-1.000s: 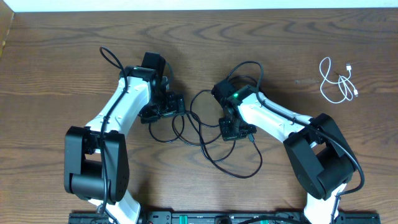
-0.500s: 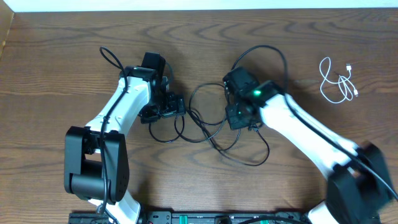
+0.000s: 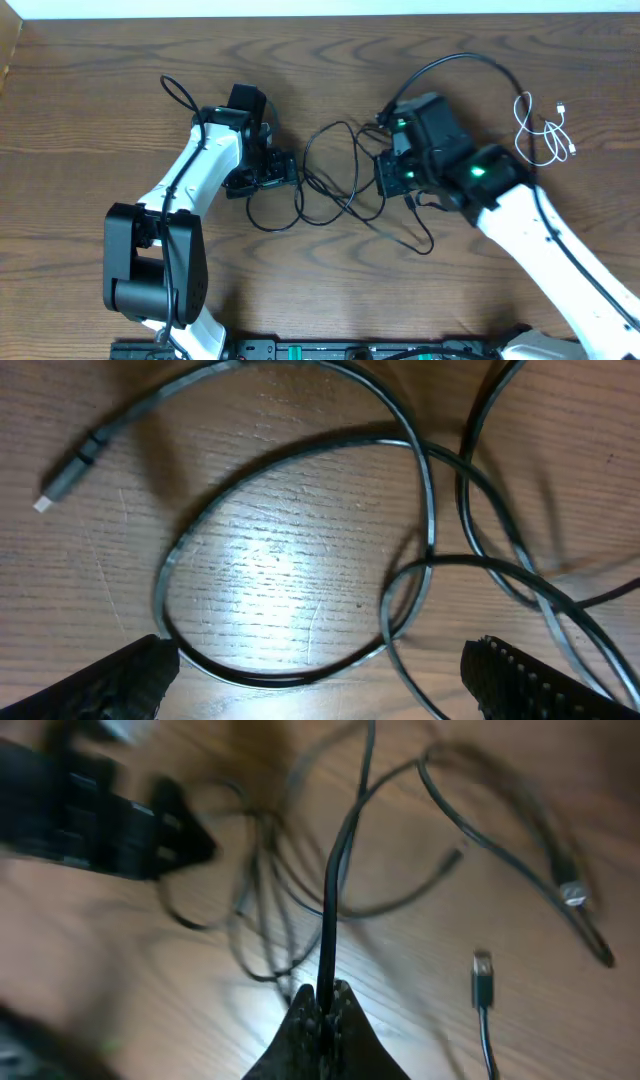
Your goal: Untangle cables
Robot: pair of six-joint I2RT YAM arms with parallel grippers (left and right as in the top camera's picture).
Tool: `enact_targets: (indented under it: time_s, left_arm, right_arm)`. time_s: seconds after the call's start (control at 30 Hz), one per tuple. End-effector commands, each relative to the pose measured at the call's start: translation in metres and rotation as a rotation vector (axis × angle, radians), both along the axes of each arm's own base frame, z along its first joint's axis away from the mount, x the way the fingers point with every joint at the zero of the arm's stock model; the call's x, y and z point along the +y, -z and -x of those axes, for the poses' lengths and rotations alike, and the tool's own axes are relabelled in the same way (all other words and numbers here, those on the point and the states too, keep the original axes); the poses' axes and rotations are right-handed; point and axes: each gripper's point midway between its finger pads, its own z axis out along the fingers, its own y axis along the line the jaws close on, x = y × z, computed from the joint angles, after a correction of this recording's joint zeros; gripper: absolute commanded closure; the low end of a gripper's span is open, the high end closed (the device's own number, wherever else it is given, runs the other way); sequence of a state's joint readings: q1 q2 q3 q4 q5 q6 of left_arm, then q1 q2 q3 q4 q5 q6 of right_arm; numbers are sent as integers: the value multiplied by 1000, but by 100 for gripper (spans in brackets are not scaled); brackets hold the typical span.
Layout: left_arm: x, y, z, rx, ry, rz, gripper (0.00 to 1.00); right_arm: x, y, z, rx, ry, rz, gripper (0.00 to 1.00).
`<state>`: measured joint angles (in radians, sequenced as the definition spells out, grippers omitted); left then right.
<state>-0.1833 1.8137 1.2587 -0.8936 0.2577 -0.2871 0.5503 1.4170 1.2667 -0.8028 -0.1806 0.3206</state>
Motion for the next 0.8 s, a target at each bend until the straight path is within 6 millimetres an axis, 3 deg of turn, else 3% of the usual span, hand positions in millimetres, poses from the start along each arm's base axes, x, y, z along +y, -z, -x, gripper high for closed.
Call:
enact_targets:
  time_s: [0.0, 0.23, 0.77]
  left_arm:
    - [0, -2, 1, -2, 13, 3, 5]
    - [0, -2, 1, -2, 13, 3, 5]
    - [0, -2, 1, -2, 13, 3, 5]
  right_arm:
    - [7, -36, 10, -22, -78, -169, 99]
    - [13, -71, 18, -42, -226, -371, 99]
    - [13, -104, 20, -95, -318, -523, 99]
